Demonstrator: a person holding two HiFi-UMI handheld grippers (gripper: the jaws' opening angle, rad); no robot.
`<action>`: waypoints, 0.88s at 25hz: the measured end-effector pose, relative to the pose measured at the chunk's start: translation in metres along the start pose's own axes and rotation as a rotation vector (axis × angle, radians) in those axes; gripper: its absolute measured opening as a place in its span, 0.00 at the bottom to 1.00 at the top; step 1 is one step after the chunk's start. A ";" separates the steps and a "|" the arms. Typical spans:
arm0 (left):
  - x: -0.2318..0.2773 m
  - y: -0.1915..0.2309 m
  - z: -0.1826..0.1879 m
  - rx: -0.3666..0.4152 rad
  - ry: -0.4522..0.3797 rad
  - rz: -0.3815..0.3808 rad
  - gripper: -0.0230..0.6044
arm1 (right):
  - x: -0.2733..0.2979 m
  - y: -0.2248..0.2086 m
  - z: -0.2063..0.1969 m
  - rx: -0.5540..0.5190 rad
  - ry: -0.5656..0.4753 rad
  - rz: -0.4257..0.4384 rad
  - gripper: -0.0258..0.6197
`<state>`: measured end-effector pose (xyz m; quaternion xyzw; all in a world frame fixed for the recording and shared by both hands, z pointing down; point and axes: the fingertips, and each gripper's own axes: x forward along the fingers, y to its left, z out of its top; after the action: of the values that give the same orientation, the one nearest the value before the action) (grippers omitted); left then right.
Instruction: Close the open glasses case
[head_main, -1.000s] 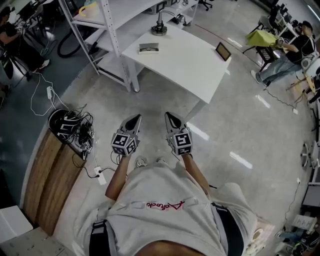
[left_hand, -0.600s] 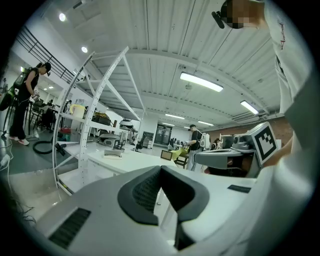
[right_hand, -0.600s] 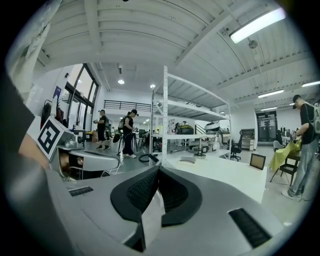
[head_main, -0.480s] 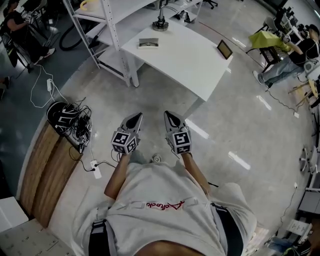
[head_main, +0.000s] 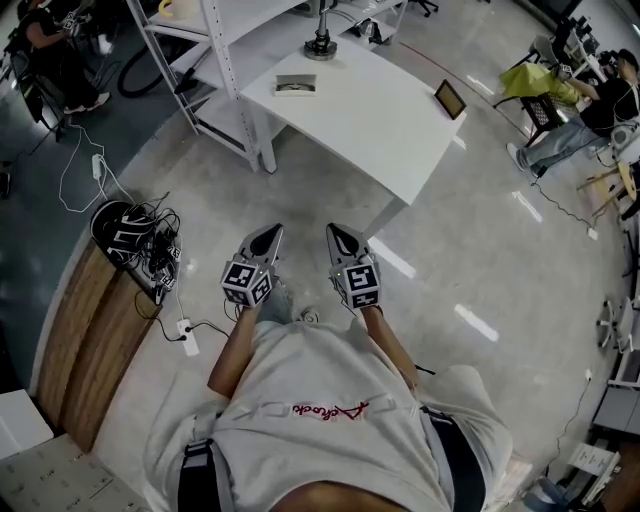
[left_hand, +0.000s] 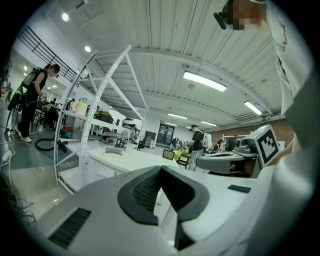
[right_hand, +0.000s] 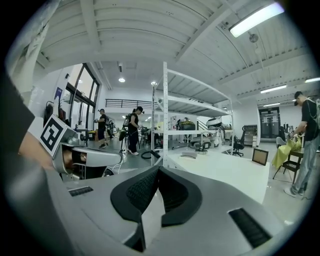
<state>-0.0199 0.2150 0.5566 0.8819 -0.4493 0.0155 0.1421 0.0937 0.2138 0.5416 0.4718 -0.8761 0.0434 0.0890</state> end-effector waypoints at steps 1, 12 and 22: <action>0.003 0.001 0.001 0.001 -0.004 0.001 0.08 | 0.002 -0.002 0.001 -0.001 -0.003 0.001 0.09; 0.031 0.024 0.009 0.006 -0.019 0.009 0.07 | 0.033 -0.018 0.005 -0.013 -0.010 0.024 0.09; 0.075 0.067 0.023 0.015 -0.017 0.002 0.07 | 0.086 -0.047 0.007 -0.006 -0.012 0.003 0.09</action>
<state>-0.0308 0.1127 0.5623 0.8826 -0.4512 0.0116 0.1316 0.0853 0.1162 0.5513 0.4703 -0.8775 0.0384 0.0852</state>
